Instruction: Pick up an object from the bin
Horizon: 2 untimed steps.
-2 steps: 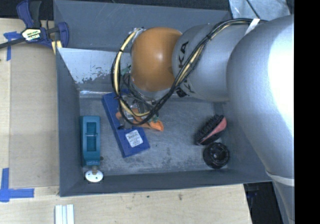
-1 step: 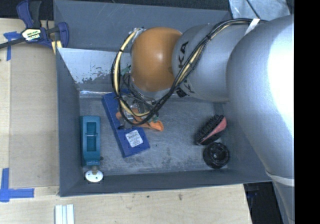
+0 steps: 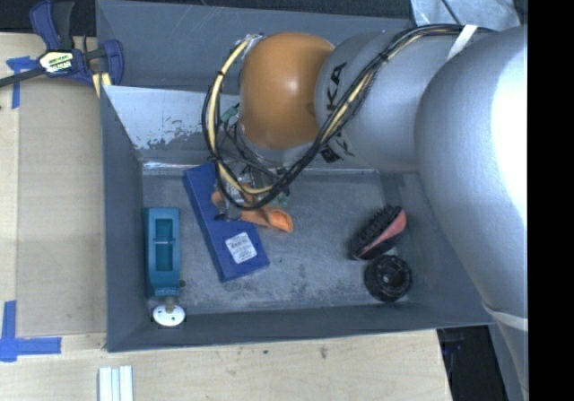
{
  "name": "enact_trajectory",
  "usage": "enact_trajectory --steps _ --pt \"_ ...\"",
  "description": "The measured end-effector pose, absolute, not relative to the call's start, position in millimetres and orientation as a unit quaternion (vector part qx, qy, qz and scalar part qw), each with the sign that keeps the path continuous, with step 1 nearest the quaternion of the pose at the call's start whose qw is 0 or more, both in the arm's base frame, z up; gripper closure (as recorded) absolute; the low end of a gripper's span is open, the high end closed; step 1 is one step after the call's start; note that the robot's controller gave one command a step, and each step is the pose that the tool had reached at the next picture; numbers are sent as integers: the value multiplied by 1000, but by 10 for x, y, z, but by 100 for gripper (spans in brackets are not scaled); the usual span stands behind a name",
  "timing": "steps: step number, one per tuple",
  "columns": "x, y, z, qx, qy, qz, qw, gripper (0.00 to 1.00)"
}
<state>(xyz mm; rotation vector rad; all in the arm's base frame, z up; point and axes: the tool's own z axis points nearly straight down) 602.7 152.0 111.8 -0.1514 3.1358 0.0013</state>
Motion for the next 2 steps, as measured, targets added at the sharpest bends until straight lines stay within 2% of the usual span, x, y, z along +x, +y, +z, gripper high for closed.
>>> enact_trajectory --steps 1,2 --pt "6146 1428 1262 -48 999 0 2 100" --pt "5614 1501 2524 -45 999 0 2 100"
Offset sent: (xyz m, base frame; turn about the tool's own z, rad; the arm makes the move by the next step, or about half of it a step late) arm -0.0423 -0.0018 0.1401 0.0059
